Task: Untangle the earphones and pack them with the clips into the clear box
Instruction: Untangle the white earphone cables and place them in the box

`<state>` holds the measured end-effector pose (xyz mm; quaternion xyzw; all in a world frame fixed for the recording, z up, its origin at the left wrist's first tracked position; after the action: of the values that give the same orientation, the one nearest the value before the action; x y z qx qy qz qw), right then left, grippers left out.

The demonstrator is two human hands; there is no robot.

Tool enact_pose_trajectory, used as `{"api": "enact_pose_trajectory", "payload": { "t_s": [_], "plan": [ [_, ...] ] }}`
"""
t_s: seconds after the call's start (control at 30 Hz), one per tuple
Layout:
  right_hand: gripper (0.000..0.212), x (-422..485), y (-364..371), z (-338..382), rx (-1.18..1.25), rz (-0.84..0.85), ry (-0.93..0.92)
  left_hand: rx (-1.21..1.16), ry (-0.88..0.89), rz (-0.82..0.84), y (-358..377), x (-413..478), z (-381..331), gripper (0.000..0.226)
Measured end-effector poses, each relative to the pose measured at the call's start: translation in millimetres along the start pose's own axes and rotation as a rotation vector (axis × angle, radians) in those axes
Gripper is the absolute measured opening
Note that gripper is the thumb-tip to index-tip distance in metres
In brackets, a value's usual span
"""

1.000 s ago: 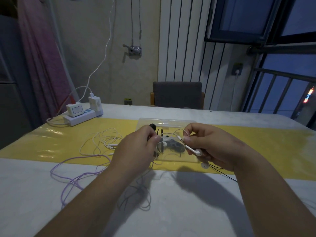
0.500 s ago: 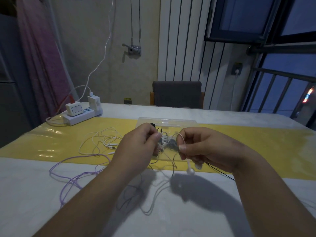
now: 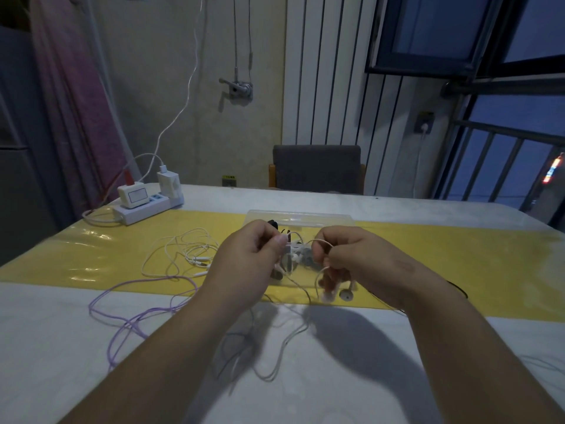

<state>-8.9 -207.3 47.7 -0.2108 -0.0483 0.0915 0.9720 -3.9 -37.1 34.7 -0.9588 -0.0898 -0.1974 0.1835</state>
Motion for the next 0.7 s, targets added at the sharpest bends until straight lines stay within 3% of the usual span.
{"api": "enact_pose_trajectory", "payload": {
  "t_s": [0.13, 0.23, 0.3, 0.4, 0.7],
  "plan": [
    [0.03, -4, 2, 5, -0.171, 0.009, 0.015, 0.028, 0.023, -0.037, -3, 0, -1, 0.02],
    [0.031, -6, 1, 14, -0.304, -0.042, -0.107, -0.028, -0.013, -0.017, -1, 0, 1, 0.018],
    [0.039, -5, -2, 15, -0.289, -0.147, -0.181, -0.097, -0.05, 0.009, 2, -2, 1, 0.018],
    [0.016, -1, -4, 11, -0.253, -0.229, -0.164, -0.124, -0.061, 0.045, 7, -4, 1, 0.017],
    [0.013, 1, -1, 7, -0.218, -0.191, -0.076, -0.166, -0.076, 0.125, 11, -6, 1, 0.017]
  ]
}}
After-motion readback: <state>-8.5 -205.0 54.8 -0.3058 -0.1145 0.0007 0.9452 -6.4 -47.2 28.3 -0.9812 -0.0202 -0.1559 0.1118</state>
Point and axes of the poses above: each hand's wrist, its own x-axis towards the middle knuckle, its own y-axis out of the palm, z = x × y, the point moved 4 cm from there along x, towards the middle knuckle, and after that the axes turned 6 degrees about -z, right-handed, at the moved point
